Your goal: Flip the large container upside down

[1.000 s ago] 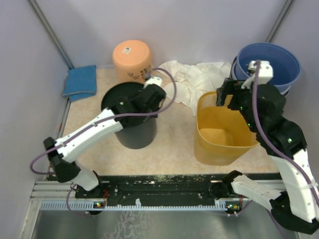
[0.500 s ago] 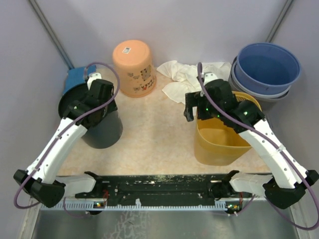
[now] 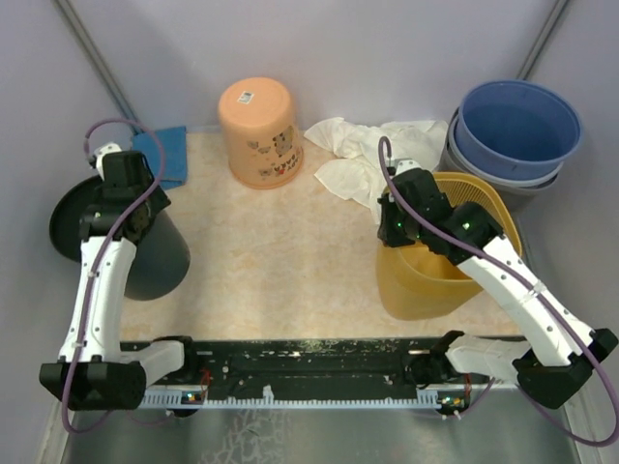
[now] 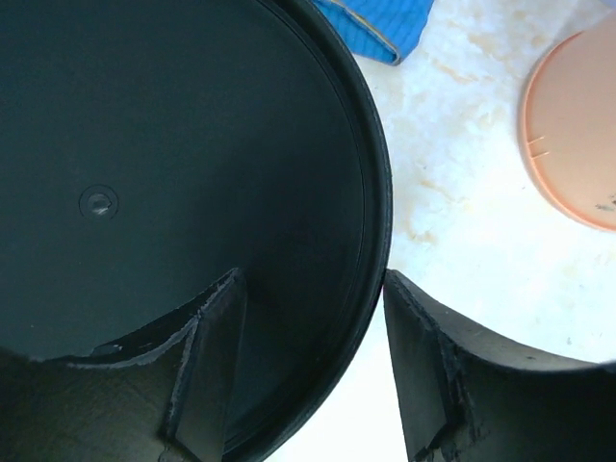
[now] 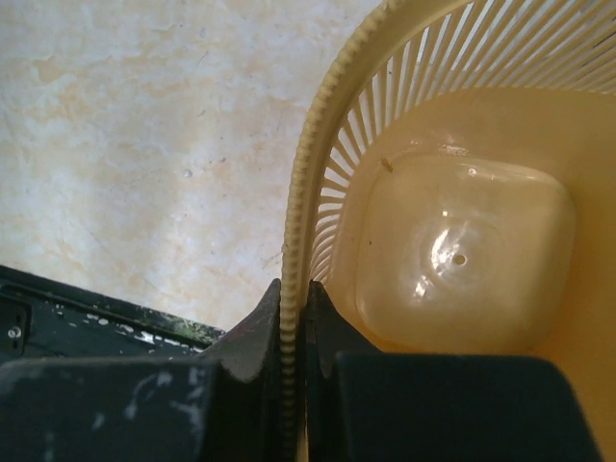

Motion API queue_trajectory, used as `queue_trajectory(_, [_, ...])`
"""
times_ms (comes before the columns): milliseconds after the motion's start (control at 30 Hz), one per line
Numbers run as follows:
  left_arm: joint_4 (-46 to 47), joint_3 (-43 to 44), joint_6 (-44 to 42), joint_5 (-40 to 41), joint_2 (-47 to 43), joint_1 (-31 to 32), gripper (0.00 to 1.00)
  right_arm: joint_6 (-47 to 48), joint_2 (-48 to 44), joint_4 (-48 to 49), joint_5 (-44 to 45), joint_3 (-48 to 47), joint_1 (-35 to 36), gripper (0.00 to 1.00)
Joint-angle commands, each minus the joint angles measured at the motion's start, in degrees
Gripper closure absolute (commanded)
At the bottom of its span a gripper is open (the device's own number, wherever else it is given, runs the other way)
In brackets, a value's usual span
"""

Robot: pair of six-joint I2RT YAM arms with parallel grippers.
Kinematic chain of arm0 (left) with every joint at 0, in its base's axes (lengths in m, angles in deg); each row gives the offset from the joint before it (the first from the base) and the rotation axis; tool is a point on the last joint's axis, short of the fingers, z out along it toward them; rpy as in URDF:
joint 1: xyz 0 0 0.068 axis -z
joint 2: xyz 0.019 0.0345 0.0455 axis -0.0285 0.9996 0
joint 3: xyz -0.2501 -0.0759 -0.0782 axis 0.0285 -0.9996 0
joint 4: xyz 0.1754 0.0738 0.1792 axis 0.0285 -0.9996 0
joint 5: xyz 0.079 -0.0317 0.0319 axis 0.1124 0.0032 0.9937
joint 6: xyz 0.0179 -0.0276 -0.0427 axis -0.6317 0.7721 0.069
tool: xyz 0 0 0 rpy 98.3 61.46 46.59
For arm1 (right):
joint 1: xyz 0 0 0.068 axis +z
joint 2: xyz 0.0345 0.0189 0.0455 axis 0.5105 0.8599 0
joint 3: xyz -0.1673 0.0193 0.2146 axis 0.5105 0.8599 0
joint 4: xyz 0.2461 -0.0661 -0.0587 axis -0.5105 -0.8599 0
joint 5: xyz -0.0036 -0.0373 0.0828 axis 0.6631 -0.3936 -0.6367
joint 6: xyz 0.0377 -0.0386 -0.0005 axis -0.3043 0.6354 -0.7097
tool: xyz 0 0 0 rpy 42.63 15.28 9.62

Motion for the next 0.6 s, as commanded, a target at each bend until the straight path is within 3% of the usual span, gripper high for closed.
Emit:
queue_trajectory(0, [-8.93,3.33,-6.79,-10.22,-0.93,-1.93,0.34,-0.52,-0.53,7.01,-9.29,-3.50,0.77,1.00])
queue_trajectory(100, [-8.35,9.61,-8.28,-21.25,-3.83,-1.82,0.24,-2.68,0.34,10.65,-14.12,-7.60,3.53,1.00])
queue_trajectory(267, [-12.73,21.06,-8.55,-29.20,-2.94,-1.77,0.07,-5.49,4.95,17.72,-15.70,-15.11,10.68,1.00])
queue_trajectory(433, [-11.21,23.20,-6.54,-37.18,-2.86,-1.49,0.03,-13.14,7.32,34.02,-21.38,-13.46,11.49,1.00])
queue_trajectory(567, [-6.35,20.72,-3.22,-47.56,-3.61,-1.42,0.03,-19.52,6.95,48.54,-20.54,-6.37,11.39,1.00])
